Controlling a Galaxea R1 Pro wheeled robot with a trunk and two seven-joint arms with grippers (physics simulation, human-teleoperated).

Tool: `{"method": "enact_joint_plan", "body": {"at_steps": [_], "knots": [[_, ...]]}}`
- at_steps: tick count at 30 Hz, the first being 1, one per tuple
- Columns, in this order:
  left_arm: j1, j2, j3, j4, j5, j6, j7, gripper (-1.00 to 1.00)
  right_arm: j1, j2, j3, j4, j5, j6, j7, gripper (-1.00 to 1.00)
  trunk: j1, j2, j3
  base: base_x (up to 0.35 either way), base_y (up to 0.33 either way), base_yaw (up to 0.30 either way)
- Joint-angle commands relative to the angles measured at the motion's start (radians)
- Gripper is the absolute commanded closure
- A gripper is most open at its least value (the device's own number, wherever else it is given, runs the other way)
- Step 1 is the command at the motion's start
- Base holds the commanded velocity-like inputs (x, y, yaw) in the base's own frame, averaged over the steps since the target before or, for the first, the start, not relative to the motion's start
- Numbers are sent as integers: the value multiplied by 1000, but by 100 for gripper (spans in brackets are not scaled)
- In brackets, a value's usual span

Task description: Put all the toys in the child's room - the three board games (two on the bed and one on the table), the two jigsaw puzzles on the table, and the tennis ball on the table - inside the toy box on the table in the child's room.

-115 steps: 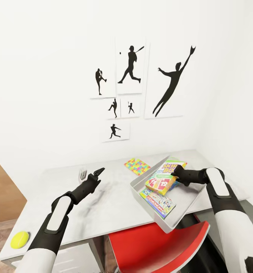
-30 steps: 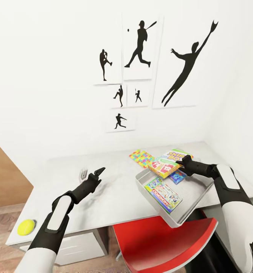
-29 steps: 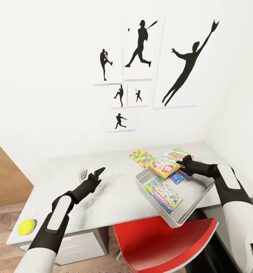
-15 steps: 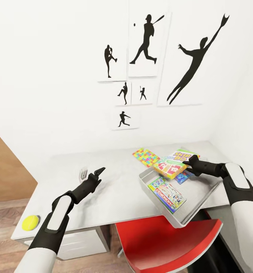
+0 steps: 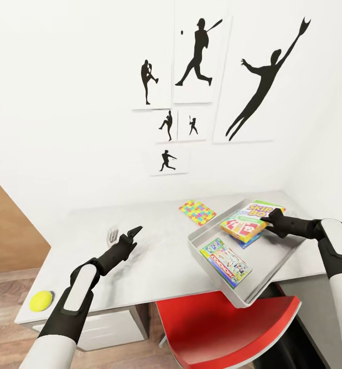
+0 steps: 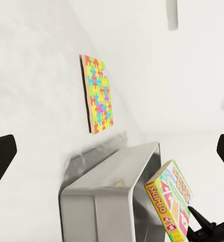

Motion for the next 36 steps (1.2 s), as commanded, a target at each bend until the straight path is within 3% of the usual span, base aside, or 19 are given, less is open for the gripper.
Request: {"method": "enact_joint_plan", "body": {"at_steps": [1, 13, 26, 31, 36], "knots": [[-1, -1, 4, 0, 3, 9, -1, -100, -1, -1, -1, -1, -12, 2, -12, 100, 1, -2, -2, 0, 0, 2], [-1, -1, 4, 0, 3, 11, -5, -100, 0, -2, 0, -1, -12, 1, -13, 100, 1, -2, -9, 0, 0, 0], [-11, -2, 4, -1, 4, 66, -13, -100, 0, 3, 2, 0, -12, 2, -11, 100, 1, -2, -24, 0, 0, 0], [-17, -16, 1, -26, 10, 71, -7, -100, 0, 1, 2, -1, -12, 3, -10, 100, 1, -2, -26, 0, 0, 0], [-24, -36, -2, -79, 45, 87, 21, -100, 0, 1, 2, -2, -12, 3, -10, 100, 1, -2, -27, 0, 0, 0]]}}
